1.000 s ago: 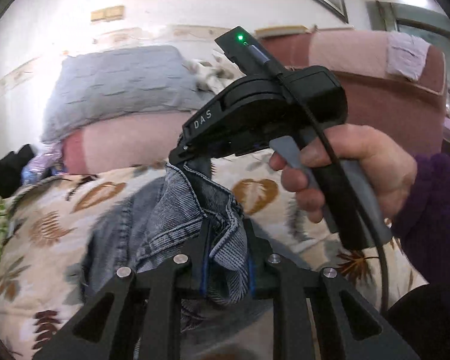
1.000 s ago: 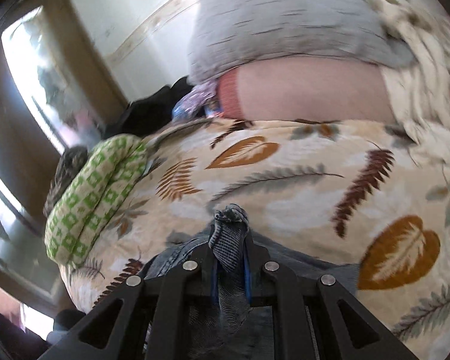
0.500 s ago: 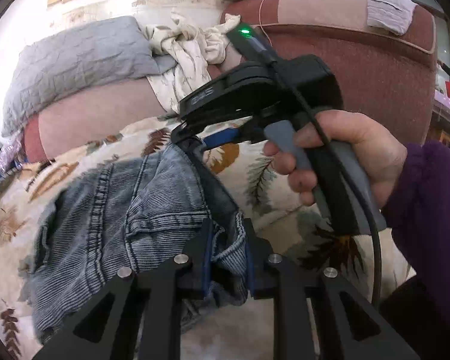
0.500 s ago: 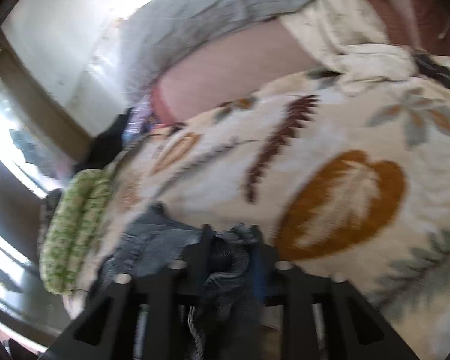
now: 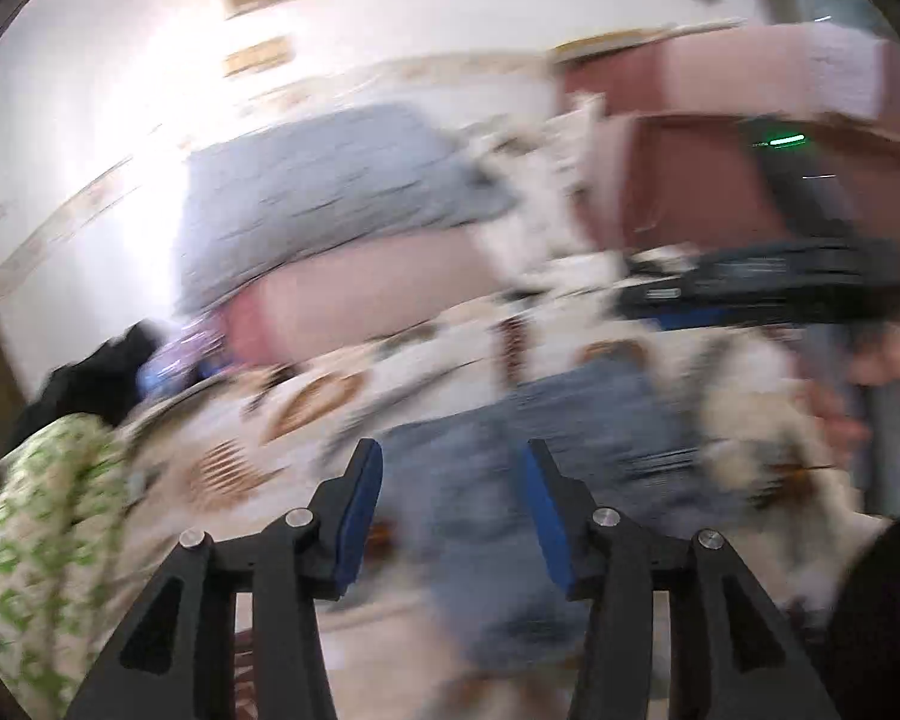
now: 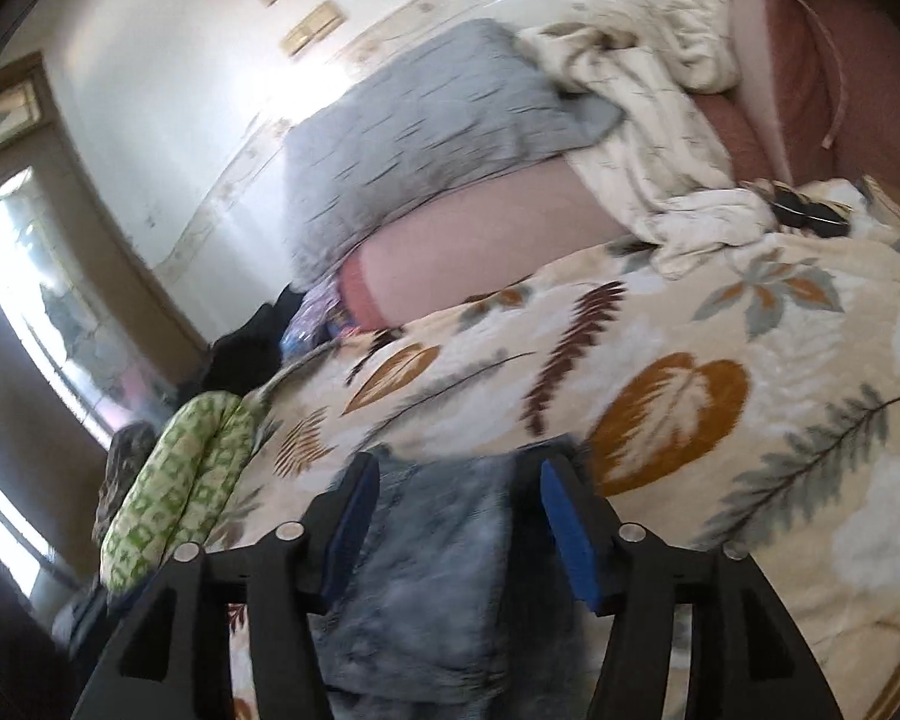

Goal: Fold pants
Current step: 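Open both tools and release the folded jeans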

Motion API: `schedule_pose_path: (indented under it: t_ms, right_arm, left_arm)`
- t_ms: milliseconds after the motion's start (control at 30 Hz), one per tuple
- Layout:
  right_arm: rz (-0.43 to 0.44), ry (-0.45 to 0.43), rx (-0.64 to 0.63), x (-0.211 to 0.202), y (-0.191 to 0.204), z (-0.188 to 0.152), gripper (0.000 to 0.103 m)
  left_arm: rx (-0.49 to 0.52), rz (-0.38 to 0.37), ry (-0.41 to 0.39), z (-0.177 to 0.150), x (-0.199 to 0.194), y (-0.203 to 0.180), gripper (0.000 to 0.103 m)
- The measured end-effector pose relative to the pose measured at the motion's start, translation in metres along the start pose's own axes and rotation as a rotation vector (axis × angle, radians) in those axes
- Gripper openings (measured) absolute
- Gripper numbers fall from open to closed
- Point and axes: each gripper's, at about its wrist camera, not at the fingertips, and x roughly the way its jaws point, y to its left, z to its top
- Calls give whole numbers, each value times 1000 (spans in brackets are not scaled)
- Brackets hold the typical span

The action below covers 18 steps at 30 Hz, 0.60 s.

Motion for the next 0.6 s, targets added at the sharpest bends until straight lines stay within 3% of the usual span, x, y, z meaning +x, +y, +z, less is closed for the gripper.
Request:
schedule_pose_path:
  t_ms: [100,167,233,300,433,500,600]
  right_arm:
    - [19,26,-44,20,31,-5,60]
    - [33,50,-40,37,42,-11,60]
    - [-18,72,-58,52,46,-17,60]
    - [-90,107,-82,69,40,-21,60]
    - [-147,168,-18,83,11,-22,60]
    - [-210,183,-5,84,-1,-23,60]
    - [-233,239,58,89,-24,-30,60]
  left_arm:
    - [-38,42,40,-5,25,25,50]
    - [-84,13,68,-11,38,32,50]
    - [-107,-53,101,-19,50,31,50]
    - [-97,-85,139,-26,65,25,50]
    - [-112,-102,187,-36,82,18,50]
    - [-106,-91,203,-42,81,14,50]
    - [-63,-75,234,-52,82,5,50]
